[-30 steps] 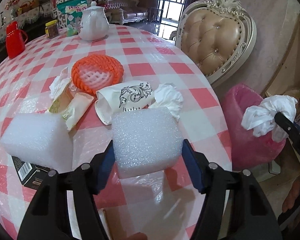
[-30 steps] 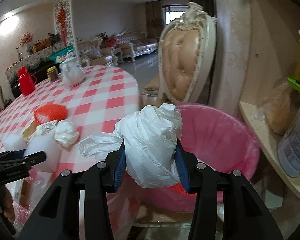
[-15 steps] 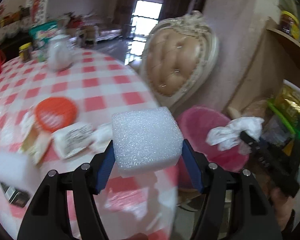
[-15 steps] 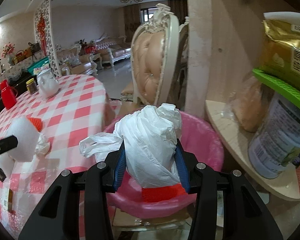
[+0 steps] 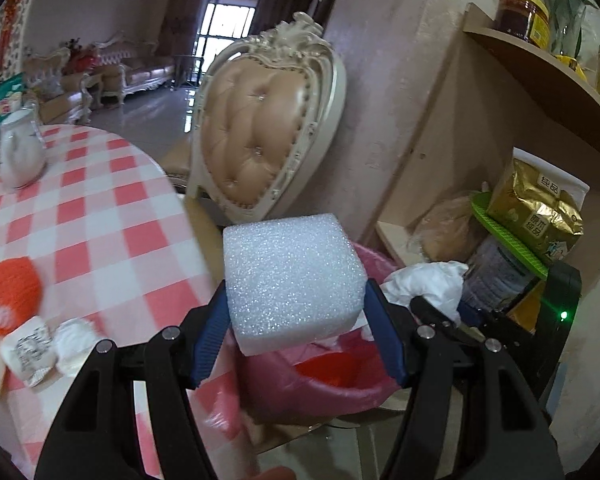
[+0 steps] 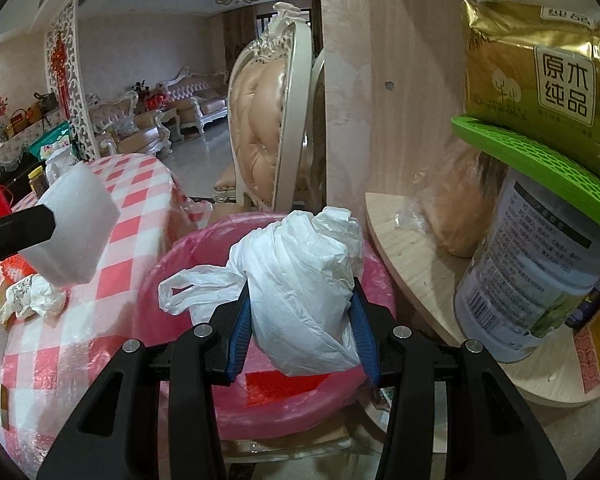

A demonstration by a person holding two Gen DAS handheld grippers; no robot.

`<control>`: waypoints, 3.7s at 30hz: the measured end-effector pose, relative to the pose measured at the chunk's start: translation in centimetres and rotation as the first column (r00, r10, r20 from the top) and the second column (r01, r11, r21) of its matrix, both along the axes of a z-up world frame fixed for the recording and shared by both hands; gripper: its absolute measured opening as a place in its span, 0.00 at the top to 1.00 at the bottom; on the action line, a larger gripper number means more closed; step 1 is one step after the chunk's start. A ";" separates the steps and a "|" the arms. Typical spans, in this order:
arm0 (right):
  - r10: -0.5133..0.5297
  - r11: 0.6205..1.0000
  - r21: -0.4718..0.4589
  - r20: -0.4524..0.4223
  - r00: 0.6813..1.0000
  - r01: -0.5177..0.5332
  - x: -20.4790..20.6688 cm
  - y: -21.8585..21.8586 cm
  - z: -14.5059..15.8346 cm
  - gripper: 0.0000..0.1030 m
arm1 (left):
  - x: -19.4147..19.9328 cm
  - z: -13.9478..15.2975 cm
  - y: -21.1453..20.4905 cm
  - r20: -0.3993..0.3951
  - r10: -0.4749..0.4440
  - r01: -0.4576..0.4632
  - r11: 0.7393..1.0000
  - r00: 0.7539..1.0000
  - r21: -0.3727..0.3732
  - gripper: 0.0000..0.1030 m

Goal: Collect trash
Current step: 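Carry the bag and foam block to the wastebasket and open both tools, then withdraw both tools from the wastebasket back over the table, then grasp the small cardboard box with the left tool while the right tool grasps a white tissue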

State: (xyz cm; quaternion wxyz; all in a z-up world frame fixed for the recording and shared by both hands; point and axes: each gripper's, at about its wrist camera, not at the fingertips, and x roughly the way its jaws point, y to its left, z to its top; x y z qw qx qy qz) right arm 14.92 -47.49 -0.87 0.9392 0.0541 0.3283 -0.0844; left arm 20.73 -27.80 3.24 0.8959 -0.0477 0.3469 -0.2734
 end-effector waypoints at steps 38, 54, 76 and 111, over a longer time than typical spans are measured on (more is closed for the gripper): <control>0.035 0.999 -0.004 0.003 0.999 -0.035 -0.2 2.0 0.1 0.28 | -0.3 -1.9 3.7 -0.065 0.102 -0.104 0.994 0.993 -0.035 0.27; 0.136 0.991 -0.014 0.016 0.991 -0.136 -0.7 6.2 0.8 0.21 | -3.6 -1.4 9.2 -0.030 0.220 -0.221 0.975 0.975 -0.017 0.26; 0.229 0.973 0.007 0.007 0.973 -0.229 -0.9 10.6 0.6 0.19 | -7.3 -1.7 16.7 -0.010 0.362 -0.361 0.932 0.932 0.024 0.23; 0.395 0.918 0.044 -0.043 0.918 -0.393 -2.6 17.1 -1.9 0.18 | -13.8 -8.8 20.7 -0.143 0.469 -0.433 0.874 0.872 0.220 0.32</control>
